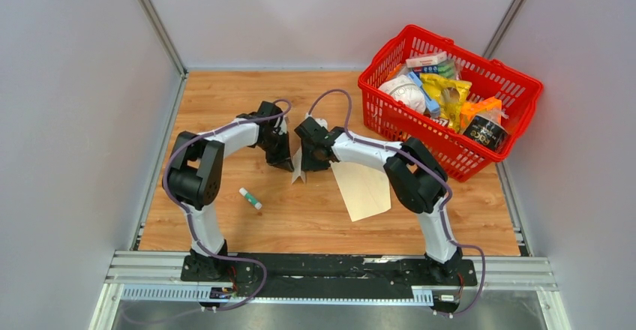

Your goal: Place the letter into the envelope and seal it

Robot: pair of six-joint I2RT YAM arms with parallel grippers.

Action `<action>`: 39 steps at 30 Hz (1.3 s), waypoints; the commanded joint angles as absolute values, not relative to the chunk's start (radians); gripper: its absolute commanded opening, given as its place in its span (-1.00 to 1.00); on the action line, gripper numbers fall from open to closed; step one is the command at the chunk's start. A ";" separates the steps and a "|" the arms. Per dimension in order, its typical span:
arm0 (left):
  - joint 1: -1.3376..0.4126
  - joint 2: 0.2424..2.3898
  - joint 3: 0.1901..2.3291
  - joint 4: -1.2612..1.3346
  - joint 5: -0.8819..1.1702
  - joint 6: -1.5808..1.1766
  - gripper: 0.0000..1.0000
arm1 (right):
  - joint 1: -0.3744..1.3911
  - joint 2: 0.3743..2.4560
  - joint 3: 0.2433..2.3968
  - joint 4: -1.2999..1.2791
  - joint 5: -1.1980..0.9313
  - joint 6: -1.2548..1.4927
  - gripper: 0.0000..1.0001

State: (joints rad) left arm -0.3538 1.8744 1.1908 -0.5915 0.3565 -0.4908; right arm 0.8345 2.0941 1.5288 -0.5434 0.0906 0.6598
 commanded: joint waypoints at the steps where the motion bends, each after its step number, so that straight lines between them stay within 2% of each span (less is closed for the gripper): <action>1: -0.334 1.792 1.204 -0.603 0.321 -0.462 -0.74 | 0.838 2.117 1.588 -0.571 0.120 0.641 -0.28; 6: -0.330 1.772 1.219 -0.607 0.354 -0.445 -0.60 | 0.839 2.126 1.618 -0.583 0.118 0.641 -0.28; 15: -0.330 1.744 1.233 -0.606 0.376 -0.439 -0.47 | 0.836 2.161 1.655 -0.584 0.072 0.653 -0.27; 23: -0.330 1.723 1.223 -0.603 0.377 -0.426 -0.27 | 0.812 2.184 1.595 -0.462 -0.098 0.721 -0.28; 26: -0.330 1.733 1.197 -0.586 0.388 -0.431 -0.27 | 0.793 2.186 1.546 -0.378 -0.175 0.774 -0.28; 31: -0.330 1.763 1.180 -0.549 0.411 -0.452 -0.44 | 0.769 2.184 1.480 -0.298 -0.236 0.828 -0.28; 35: -0.336 1.789 1.193 -0.557 0.394 -0.468 -0.58 | 0.769 2.168 1.456 -0.310 -0.210 0.827 -0.30; 39: -0.354 1.815 1.227 -0.591 0.341 -0.472 -0.63 | 0.769 2.132 1.444 -0.388 -0.114 0.813 -0.33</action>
